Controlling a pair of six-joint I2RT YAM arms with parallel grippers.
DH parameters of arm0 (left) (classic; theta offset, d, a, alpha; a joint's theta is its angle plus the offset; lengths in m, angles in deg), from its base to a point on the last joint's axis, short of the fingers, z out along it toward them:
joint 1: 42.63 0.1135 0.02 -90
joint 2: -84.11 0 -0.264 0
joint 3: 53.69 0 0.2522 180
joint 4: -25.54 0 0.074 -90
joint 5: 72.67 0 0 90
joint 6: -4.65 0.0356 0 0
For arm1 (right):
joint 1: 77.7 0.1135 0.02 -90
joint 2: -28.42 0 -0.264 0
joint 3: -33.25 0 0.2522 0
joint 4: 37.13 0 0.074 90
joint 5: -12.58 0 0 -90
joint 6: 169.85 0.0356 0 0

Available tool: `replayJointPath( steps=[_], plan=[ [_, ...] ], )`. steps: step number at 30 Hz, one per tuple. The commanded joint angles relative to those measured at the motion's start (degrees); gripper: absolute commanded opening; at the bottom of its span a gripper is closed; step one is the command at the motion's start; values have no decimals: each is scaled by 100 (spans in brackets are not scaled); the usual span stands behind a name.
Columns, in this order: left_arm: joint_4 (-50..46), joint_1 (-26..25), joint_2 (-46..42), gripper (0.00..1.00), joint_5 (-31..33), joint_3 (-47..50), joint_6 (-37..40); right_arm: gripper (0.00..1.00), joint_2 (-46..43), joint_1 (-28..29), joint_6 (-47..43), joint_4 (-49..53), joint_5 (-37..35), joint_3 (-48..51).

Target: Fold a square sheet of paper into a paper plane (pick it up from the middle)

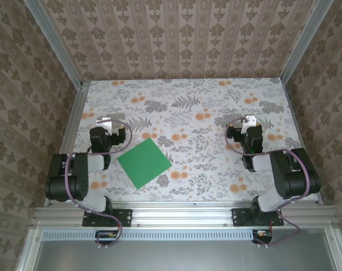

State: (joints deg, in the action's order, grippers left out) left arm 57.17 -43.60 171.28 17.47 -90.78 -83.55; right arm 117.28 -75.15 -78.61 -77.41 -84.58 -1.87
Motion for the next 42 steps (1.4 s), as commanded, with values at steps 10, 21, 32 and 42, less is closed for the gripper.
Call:
replayJointPath(
  steps=[10, 21, 32, 42],
  plan=[
    [-41, 29, 1, 100, -100, -97, 129, 100, 13, -30, 78, -30, -143, -53],
    [-44, 28, -4, 100, -96, -102, 127, 100, -17, -24, 114, -298, -257, 103],
    [-3321, 91, -432, 100, -978, -1841, 151, 100, -1891, 96, 702, 2612, -423, -547],
    [-4079, 200, -2852, 100, 10, -1507, -1053, 100, -1551, 363, 2679, 6097, 3036, -2880]
  ],
)
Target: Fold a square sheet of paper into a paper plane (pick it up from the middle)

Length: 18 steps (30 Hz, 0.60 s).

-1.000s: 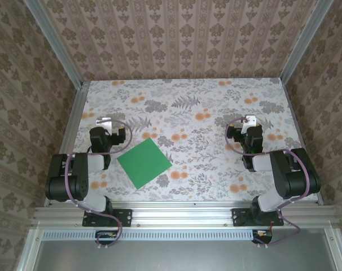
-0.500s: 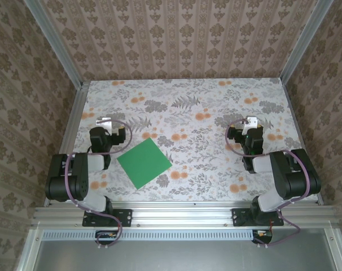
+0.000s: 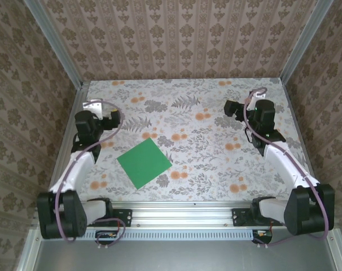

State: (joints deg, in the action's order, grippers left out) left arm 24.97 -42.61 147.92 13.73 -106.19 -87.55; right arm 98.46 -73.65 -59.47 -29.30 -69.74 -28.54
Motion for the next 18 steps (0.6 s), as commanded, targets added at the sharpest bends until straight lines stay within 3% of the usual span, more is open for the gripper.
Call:
replayJointPath(
  steps=[1, 3, 6, 10, 14, 18],
  plan=[
    [-1029, 162, -798, 100, 452, 61, -839, 100, 466, 439, 806, 1333, 1764, -329],
    [-1179, 248, -1256, 100, 525, 246, -1156, 100, 738, 1005, 773, 1567, 1853, -589],
    [-2047, 291, -2076, 100, 1481, 380, -2462, 100, 1364, 1857, 972, 1916, 1836, -1032],
    [-2968, 353, -2833, 100, 893, 397, -3011, 100, 2268, 2953, 1025, 2280, 1787, -1696],
    [-4221, 351, -2865, 100, 570, 111, -3179, 100, 3198, 3855, 938, 2632, 1675, -2547],
    [-4518, 359, -2964, 100, 245, 194, -3140, 100, 4169, 4490, 720, 3145, 1662, -3625]
  ],
)
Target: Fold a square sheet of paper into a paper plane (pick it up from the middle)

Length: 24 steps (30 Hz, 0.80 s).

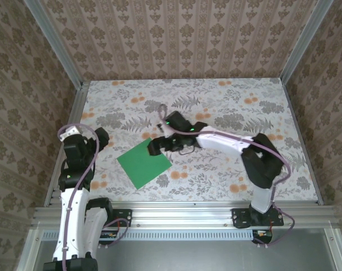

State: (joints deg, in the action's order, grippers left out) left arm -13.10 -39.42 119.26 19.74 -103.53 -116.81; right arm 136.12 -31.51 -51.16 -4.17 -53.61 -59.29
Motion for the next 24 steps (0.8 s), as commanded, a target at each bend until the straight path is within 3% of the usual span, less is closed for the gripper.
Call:
replayJointPath(
  steps=[1, 14, 20, 24],
  plan=[
    [-728, 39, -127, 100, -454, -50, -199, 100, 630, 392, -172, 814, 37, -847],
    [-1095, 45, -353, 100, -729, 83, -237, 100, 2662, 663, 121, 1794, -238, -3249],
    [-953, 36, -396, 100, -1126, 147, -280, 100, 2736, 547, 284, 2086, -1027, -3123],
    [-571, 7, -288, 100, -1618, 337, -633, 100, 2357, 285, 345, 2034, -1372, -2497]
  ],
)
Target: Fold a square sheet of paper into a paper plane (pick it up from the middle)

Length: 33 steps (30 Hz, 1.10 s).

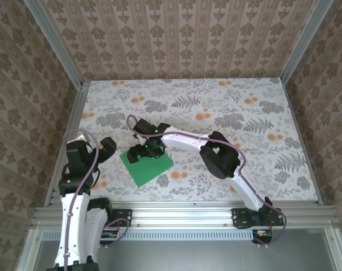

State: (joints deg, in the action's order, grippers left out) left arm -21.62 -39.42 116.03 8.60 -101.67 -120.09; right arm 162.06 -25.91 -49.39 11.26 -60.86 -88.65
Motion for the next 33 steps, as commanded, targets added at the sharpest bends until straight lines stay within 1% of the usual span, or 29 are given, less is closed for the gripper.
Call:
replayJointPath(
  steps=[1, 3, 4, 7, 12, 16, 19, 20, 23, 25, 31, 32, 33],
  plan=[
    [470, -38, 96, 100, -677, 227, -406, 100, -427, -364, 201, 411, -729, 693],
    [695, -237, 252, 100, -782, 293, -524, 100, -809, -561, 247, 188, -839, 1242],
    [734, -405, 347, 100, -717, 288, -551, 100, -1000, -662, 278, 120, -915, 1495],
    [853, -993, 632, 100, -344, 235, -559, 100, -1562, -1048, 301, -104, -1031, 2375],
    [1215, -2118, 1292, 100, 271, 56, -599, 100, -2278, -1720, 154, -90, -1246, 3418],
    [1419, -2856, 2053, 100, 621, -222, -595, 100, -2588, -2114, 53, -31, -1278, 3812],
    [1479, -3345, 2564, 100, 832, -499, -546, 100, -2751, -2138, -109, 165, -1271, 3676],
    [1501, -3458, 2683, 100, 892, -574, -527, 100, -2838, -2125, -123, 252, -1331, 3597],
    [1525, -3657, 3006, 100, 989, -788, -522, 100, -3039, -2121, 79, 981, -2232, 3007],
    [1577, -3708, 3130, 100, 985, -839, -568, 100, -3150, -2117, -112, 1168, -2454, 2851],
    [1777, -3833, 3382, 100, 804, -946, -527, 100, -3203, -2208, -1246, 1006, -1917, 3314],
    [1778, -3871, 3441, 100, 773, -990, -525, 100, -3197, -2204, -1327, 1002, -1922, 3369],
    [1787, -3921, 3521, 100, 764, -1035, -523, 97, -3208, -2197, -1447, 922, -1930, 3453]
  ],
)
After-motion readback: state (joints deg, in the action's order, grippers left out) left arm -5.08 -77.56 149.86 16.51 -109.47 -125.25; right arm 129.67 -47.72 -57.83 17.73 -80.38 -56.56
